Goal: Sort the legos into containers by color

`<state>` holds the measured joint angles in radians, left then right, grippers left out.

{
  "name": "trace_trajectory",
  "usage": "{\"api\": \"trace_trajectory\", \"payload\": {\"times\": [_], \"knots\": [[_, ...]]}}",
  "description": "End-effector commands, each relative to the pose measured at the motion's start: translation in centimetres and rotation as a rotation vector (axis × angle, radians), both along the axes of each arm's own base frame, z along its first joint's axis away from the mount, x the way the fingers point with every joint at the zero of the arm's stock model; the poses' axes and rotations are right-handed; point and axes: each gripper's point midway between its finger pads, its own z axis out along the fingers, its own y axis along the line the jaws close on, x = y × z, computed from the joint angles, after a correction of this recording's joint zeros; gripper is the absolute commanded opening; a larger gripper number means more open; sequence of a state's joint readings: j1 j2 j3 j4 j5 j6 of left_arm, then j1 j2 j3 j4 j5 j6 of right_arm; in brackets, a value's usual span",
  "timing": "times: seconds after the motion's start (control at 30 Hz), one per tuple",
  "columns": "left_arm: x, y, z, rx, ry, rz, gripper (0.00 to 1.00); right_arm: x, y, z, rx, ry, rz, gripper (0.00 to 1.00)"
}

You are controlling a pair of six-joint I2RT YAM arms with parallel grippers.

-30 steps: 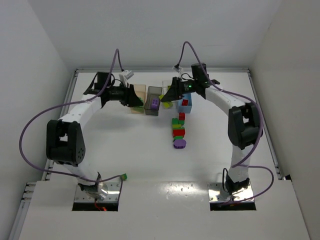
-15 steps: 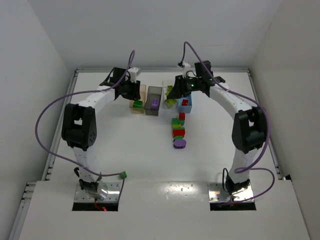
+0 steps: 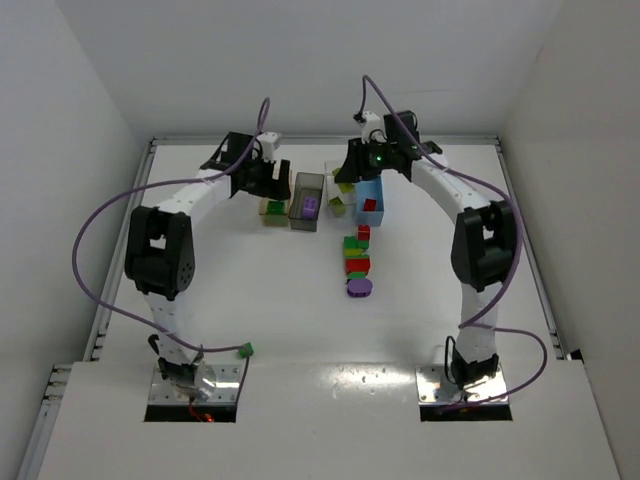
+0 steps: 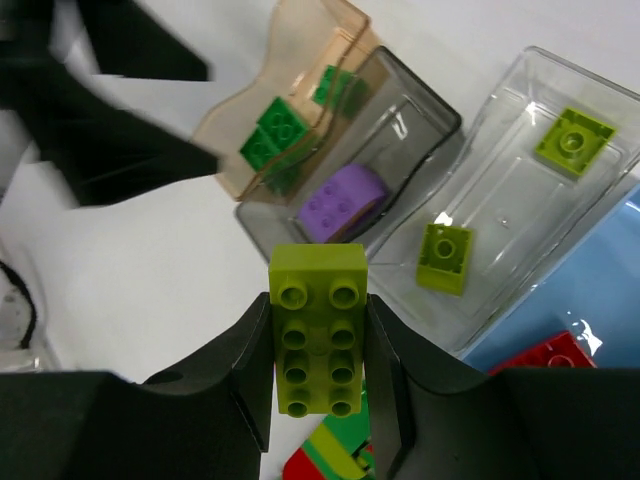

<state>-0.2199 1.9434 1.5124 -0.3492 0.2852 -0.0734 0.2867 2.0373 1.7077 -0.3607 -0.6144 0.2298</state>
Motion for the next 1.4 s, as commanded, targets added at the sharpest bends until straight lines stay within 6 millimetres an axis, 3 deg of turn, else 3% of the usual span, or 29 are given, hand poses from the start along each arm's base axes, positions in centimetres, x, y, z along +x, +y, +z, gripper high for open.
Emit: {"api": "trace_trajectory", "payload": {"times": [0.0, 0.07, 0.17, 0.2, 0.23, 0.47, 0.53, 0.63, 0.67, 0.7, 0.8, 0.83, 0.93, 0.97, 1.1, 1.2, 1.23, 1.37], "knots": [[-0.9, -1.7, 11.6, -0.178, -0.243, -0.055, 0.87, 2.2, 0.4, -0.5, -0.038, -0.052, -0.028, 0.11], [-1.9, -0.9, 14.4, -0.244, -0.265, -0.039, 0.87, 3.0, 0.5, -1.0, -0.044, -0.052, -0.035, 0.13], [-3.0, 0.4, 15.4, -0.306, -0.218, -0.04, 0.89, 3.8, 0.8, -3.1, -0.076, -0.035, -0.055, 0.19], [-3.9, 0.8, 16.0, -0.309, -0.212, -0.059, 1.0, 4.5, 0.8, -3.0, -0.083, -0.048, -0.068, 0.22], [-4.6, 1.1, 15.5, -0.301, -0.203, -0.074, 1.0, 5.0, 0.5, -4.2, -0.104, -0.037, -0.086, 0.26], [-9.6, 3.6, 14.0, -0.046, -0.253, -0.286, 1.0, 6.0, 1.4, -6.1, -0.161, -0.055, -0.097, 0.62], [-11.5, 4.0, 12.3, -0.005, -0.198, -0.333, 1.0, 6.0, 1.2, -6.4, -0.179, -0.056, -0.102, 0.67], [-14.0, 4.7, 11.6, 0.069, -0.212, -0.443, 1.0, 5.8, 1.4, -6.3, -0.191, -0.067, -0.096, 0.72], [-14.8, 4.9, 11.3, 0.119, -0.244, -0.523, 1.0, 5.8, 1.4, -5.2, -0.184, -0.085, -0.098, 0.74], [-16.9, 5.1, 10.6, 0.127, -0.196, -0.57, 1.0, 5.6, 1.3, -4.8, -0.182, -0.088, -0.098, 0.78], [-20.2, 4.9, 9.4, 0.161, -0.159, -0.759, 0.99, 4.6, 1.2, -1.1, -0.155, -0.141, -0.082, 0.8], [-22.3, 4.7, 8.7, 0.147, -0.087, -0.805, 0.97, 3.6, 1.1, 1.0, -0.14, -0.161, -0.076, 0.8], [-25.4, 4.6, 7.0, 0.178, -0.023, -0.91, 0.94, 1.5, 0.9, 3.0, -0.131, -0.18, -0.069, 0.81], [-26.2, 4.7, 6.2, 0.189, 0.004, -0.923, 0.94, 0.7, 0.5, 5.1, -0.12, -0.208, -0.072, 0.81], [-27.8, 4.5, 4.3, 0.299, 0.014, -1.002, 0.92, -1.7, -1.2, 6.7, -0.129, -0.225, -0.088, 0.82], [-29.1, 4.2, 2.3, 0.363, 0.04, -1.077, 0.89, -2.9, -2.9, 6.3, -0.18, -0.239, -0.098, 0.82], [-29.6, 4.1, 2.0, 0.376, 0.039, -1.107, 0.87, -3.0, -3.8, 7.2, -0.194, -0.273, -0.11, 0.82], [-31.9, 3.3, 0.8, 0.435, 0.016, -1.229, 0.84, -4.7, -5.4, 6.8, -0.235, -0.273, -0.118, 0.82]]}}
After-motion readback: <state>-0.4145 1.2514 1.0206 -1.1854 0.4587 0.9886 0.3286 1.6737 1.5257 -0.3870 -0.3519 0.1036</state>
